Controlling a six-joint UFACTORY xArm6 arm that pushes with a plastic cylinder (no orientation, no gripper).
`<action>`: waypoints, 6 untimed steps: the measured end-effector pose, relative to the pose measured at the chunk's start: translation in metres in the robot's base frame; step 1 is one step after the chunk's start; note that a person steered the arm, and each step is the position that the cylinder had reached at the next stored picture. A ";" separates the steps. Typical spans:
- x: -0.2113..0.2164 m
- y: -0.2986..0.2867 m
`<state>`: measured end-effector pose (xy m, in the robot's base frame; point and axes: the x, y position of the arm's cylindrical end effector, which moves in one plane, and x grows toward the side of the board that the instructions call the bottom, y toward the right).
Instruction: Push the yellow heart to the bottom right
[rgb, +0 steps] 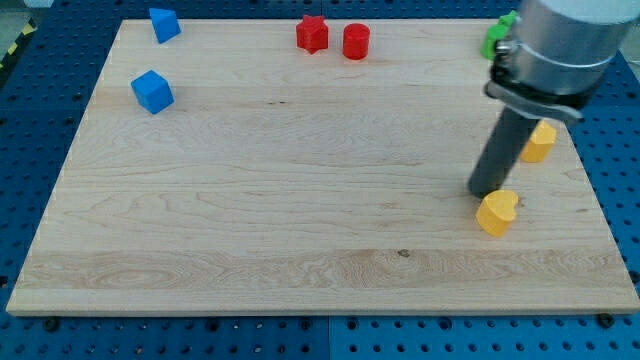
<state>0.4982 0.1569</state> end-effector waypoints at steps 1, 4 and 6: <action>0.014 -0.034; 0.026 0.022; 0.051 0.049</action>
